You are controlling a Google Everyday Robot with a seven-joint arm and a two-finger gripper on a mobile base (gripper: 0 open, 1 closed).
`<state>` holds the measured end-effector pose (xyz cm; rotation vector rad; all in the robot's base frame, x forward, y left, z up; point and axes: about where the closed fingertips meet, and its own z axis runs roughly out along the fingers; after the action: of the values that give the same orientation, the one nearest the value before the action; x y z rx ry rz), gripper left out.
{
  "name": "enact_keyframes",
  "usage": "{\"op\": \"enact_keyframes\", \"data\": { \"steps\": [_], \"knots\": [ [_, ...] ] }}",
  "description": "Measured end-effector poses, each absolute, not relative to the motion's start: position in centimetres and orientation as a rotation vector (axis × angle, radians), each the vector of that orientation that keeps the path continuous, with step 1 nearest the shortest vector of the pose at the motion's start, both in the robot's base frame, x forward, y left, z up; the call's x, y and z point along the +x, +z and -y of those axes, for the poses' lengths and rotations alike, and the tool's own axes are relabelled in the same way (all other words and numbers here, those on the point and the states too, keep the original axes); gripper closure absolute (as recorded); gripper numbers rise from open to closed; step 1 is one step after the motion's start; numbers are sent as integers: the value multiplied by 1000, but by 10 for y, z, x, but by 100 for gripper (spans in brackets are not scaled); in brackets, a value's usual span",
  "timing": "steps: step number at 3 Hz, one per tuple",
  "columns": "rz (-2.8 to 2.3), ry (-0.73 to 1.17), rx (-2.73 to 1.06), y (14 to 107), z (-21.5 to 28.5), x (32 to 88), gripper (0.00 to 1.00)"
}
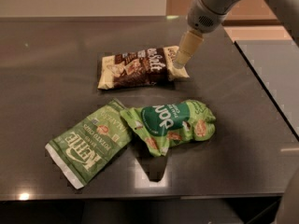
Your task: Pick brown chip bag
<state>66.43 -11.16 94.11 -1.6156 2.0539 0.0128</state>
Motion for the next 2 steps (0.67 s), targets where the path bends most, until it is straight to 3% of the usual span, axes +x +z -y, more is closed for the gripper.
{"op": "enact_keyframes", "data": {
  "steps": [2],
  "knots": [
    [-2074,71,-1677,905,66,686,0]
  ]
}}
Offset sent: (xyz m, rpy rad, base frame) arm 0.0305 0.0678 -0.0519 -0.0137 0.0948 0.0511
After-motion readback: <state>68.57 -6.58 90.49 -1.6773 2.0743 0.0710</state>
